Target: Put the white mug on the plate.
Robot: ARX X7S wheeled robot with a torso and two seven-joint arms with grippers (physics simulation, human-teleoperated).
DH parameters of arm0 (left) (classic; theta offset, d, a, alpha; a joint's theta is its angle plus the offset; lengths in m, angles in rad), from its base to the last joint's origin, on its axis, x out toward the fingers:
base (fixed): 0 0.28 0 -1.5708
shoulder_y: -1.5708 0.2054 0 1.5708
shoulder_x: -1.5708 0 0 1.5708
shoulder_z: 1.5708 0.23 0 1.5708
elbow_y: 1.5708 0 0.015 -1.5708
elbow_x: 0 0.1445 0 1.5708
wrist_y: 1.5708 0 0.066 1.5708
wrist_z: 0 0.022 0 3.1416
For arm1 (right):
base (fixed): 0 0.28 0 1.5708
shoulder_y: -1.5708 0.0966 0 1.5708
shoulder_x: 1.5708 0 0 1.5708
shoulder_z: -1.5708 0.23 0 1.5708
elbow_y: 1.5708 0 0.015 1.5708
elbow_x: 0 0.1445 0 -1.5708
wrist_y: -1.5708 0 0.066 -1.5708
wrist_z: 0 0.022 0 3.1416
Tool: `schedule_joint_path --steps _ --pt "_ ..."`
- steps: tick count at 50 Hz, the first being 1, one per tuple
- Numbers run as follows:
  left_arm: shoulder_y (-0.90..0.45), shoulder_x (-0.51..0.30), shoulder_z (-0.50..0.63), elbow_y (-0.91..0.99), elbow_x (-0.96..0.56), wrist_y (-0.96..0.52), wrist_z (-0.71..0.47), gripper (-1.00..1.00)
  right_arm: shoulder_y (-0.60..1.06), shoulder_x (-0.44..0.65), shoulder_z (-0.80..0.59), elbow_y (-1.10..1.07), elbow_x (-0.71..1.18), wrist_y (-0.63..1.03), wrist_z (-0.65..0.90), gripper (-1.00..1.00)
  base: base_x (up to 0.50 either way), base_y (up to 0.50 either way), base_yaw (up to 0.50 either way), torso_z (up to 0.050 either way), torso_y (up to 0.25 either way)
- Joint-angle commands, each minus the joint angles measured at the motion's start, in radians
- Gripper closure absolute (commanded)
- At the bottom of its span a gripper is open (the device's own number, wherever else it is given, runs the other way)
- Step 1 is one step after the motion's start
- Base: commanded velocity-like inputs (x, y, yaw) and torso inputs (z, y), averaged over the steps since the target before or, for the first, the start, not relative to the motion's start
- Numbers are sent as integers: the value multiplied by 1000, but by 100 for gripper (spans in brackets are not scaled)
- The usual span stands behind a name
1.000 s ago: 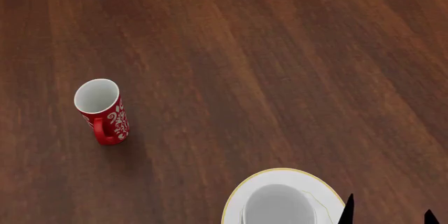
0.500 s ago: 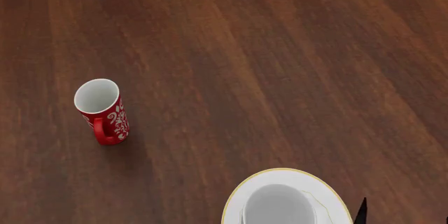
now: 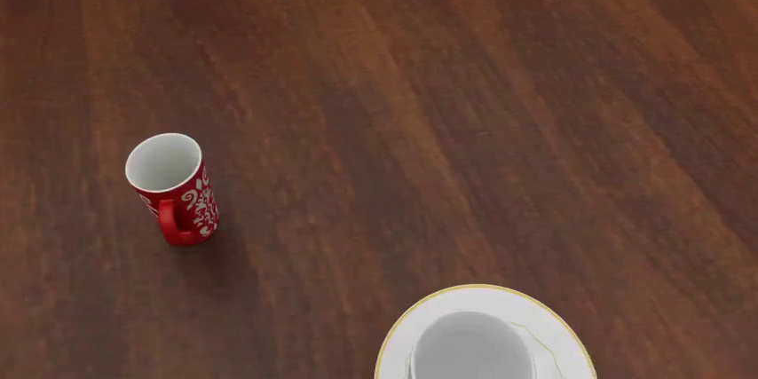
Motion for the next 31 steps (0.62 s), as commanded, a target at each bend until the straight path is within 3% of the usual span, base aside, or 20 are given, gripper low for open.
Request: schedule_joint_path --steps 1,5,10,18,27,31 --pt "89 20 -78 6 23 19 13 -100 -165 97 19 -23 -12 -135 103 -100 0 0 0 0 0" --pt "91 51 -101 6 31 1 45 -100 -230 113 19 -23 -36 -195 133 -100 0 0 0 0 0" --pt "92 96 -122 6 52 -10 93 -100 -236 41 44 -26 -71 -174 74 -100 0 0 0 0 0" --pt "92 215 -194 6 77 -46 211 -100 -236 -306 198 -26 -180 -111 -297 -100 0 0 0 0 0" --pt "92 439 -299 6 149 -101 460 -100 -236 -680 339 -26 -303 -148 -709 -100 0 0 0 0 0" --pt "92 535 -330 6 190 -105 571 -100 -236 -685 360 -26 -293 -149 -723 -100 0 0 0 0 0"
